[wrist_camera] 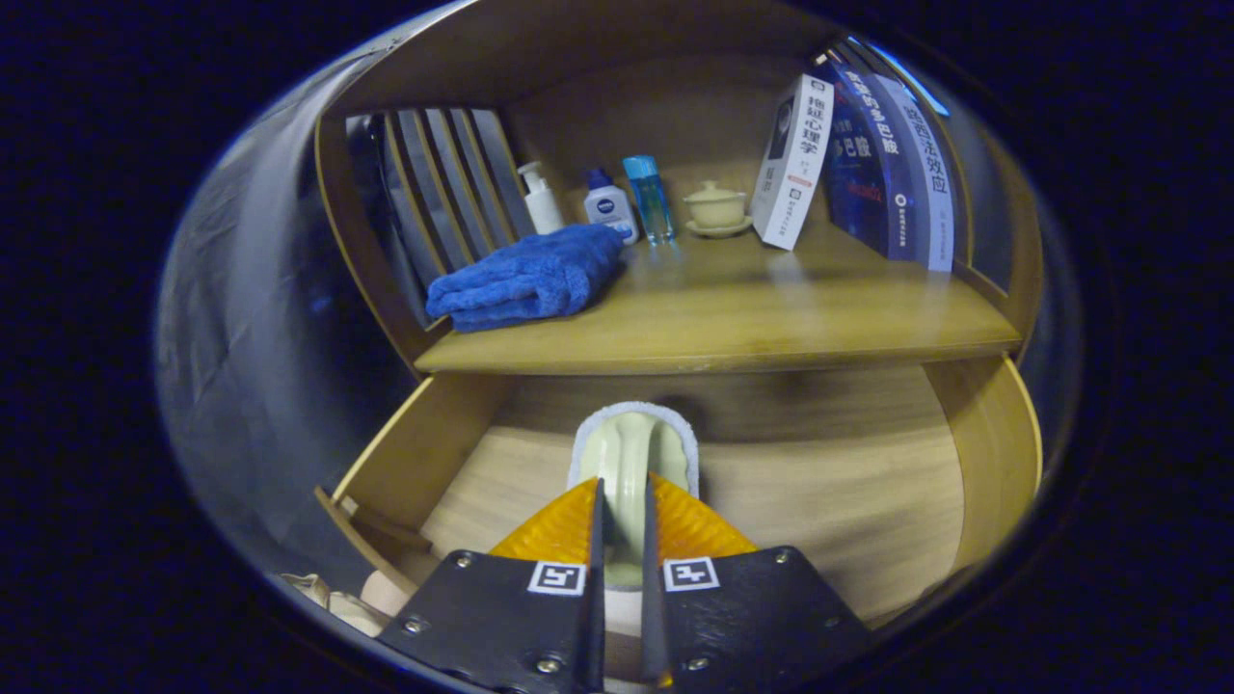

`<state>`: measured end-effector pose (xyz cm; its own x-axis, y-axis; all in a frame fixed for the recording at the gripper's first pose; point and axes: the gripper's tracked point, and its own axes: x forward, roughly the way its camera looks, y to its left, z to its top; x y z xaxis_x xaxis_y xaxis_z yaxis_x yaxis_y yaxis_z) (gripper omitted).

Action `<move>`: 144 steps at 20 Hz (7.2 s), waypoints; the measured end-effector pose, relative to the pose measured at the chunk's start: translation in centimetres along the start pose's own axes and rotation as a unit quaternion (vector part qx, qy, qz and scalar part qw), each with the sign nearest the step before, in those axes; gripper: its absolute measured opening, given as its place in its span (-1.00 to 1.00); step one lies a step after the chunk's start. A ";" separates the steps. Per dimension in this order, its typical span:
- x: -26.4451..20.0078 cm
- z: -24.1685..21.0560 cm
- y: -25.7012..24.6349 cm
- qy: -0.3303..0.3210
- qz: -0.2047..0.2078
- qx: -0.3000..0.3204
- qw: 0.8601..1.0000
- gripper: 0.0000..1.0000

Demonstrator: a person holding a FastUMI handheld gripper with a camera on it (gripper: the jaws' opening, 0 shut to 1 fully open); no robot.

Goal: Pull open the drawer, take out the items inside it, and place them on the countertop above the cabinet.

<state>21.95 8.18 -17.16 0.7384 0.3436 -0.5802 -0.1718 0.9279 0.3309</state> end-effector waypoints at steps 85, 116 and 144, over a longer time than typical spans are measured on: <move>-10.9 -9.4 2.0 -0.170 -0.114 -0.016 0.979 0.95; -1.6 -1.9 -2.6 -0.228 -0.164 -0.050 0.958 0.97; 0.2 -0.9 -3.9 -0.225 -0.159 -0.056 0.960 0.97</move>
<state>22.16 4.76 -19.24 0.9677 -0.0330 -0.2498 0.0584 0.9938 0.0948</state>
